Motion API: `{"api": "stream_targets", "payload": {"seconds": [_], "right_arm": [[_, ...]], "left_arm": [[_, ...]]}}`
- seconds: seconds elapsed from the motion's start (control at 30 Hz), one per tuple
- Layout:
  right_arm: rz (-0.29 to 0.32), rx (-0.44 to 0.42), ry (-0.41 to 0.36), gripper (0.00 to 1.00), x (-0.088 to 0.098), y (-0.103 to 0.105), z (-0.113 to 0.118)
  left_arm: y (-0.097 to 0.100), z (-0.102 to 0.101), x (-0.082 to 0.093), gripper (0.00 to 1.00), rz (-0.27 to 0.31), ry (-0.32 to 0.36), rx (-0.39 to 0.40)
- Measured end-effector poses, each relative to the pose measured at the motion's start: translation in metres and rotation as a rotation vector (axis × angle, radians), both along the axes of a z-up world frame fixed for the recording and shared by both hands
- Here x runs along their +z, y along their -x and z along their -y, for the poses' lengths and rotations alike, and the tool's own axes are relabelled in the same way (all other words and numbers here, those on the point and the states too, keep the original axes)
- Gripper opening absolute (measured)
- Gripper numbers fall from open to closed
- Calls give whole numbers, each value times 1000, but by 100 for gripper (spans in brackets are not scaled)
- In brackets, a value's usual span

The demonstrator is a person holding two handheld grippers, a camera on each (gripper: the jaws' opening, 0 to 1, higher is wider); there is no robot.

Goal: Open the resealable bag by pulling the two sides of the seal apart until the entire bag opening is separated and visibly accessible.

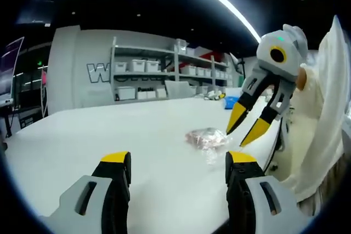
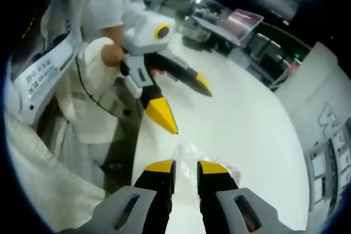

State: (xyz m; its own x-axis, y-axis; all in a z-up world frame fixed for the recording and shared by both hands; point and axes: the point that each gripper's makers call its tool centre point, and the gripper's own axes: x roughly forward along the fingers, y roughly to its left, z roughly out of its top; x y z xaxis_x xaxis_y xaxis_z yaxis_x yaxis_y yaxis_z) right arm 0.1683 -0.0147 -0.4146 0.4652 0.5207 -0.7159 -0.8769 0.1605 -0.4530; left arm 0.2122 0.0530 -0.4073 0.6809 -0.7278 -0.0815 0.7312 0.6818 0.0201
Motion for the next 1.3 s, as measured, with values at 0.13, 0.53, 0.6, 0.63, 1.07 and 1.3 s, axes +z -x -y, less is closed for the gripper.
{"api": "stream_targets", "payload": {"seconds": [0.13,0.53,0.6,0.63,1.07,1.3], "right_arm": [[13,31,93,12,-5,1,2],[74,137,296,11,-12,-1,4],[72,149,331,11,-14,0,4],[66,155,340,11,-16,0,4],[79,200,390,10,-8,-6,5],[72,191,398,10,-10,-8,9]], "left_arm": [[1,0,1,69,-2,8,-1],[1,1,2,69,0,16,-1],[1,1,2,69,0,16,-1],[1,1,2,69,1,17,-1],[-1,-3,1,69,-3,23,7],[-1,-1,-1,69,-7,19,3]]}}
